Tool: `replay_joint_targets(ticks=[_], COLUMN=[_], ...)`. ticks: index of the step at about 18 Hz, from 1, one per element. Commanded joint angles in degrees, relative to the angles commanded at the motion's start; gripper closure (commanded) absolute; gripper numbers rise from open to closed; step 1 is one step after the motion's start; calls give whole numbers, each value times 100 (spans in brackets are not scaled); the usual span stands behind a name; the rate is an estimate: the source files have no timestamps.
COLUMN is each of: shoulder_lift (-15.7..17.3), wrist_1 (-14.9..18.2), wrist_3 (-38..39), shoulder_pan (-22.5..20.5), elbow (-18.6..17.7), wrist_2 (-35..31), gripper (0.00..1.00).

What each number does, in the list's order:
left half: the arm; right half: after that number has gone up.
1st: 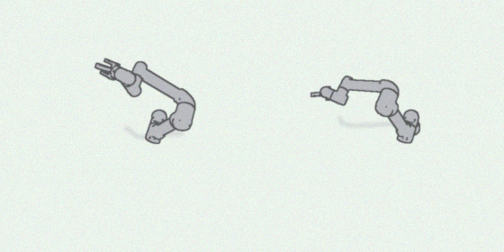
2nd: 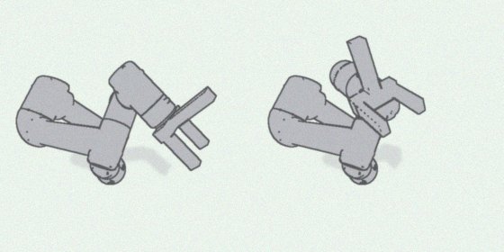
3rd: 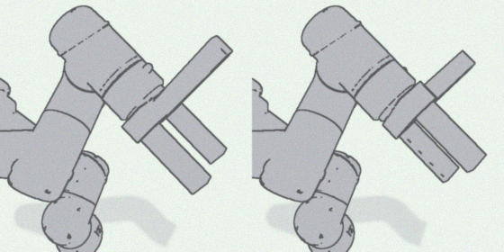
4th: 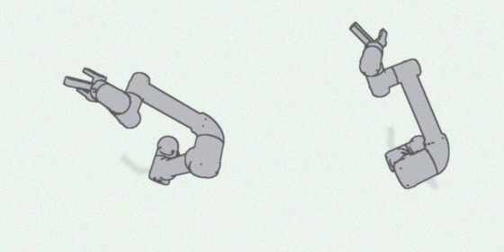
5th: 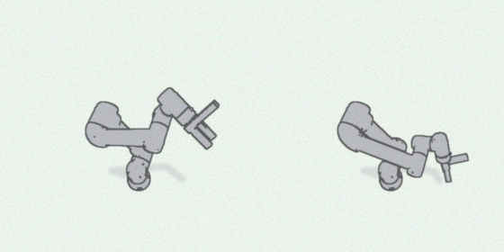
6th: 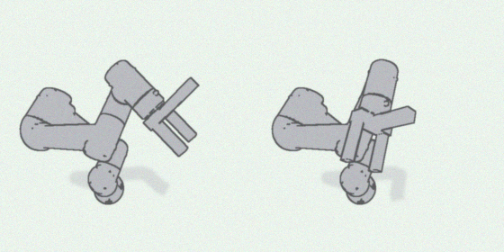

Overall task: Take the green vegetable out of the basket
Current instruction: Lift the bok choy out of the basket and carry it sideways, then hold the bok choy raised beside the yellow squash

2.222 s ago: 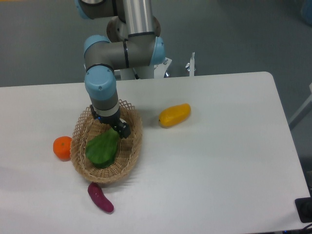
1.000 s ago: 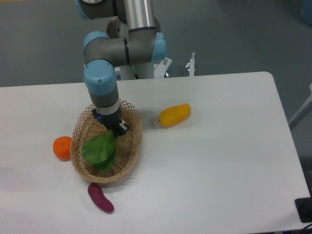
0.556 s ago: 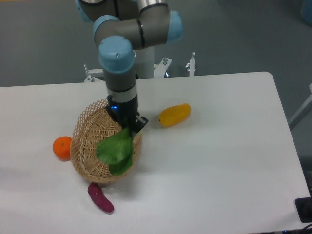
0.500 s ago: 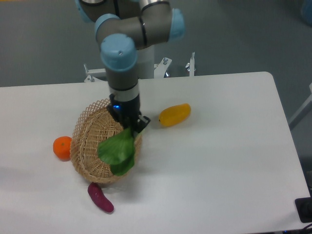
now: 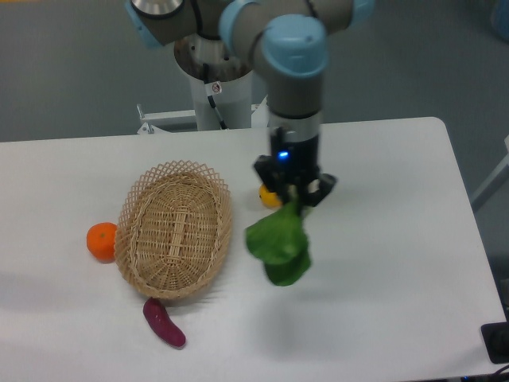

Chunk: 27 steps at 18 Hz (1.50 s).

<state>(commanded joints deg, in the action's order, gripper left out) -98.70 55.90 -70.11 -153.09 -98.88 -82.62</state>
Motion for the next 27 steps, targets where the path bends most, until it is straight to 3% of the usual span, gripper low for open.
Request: replay_joint_targets(ticks=[4,8,27], shoulder_lift=[-377,-738,-739], wrist_1=[-26,-35,-79], wrist_3=[-819,-1163,-1084], shoulder_pan=[-563,-793,-705], elbow=[254,606,633], wrist_2=[9,123,281], gripper=[75,75,75])
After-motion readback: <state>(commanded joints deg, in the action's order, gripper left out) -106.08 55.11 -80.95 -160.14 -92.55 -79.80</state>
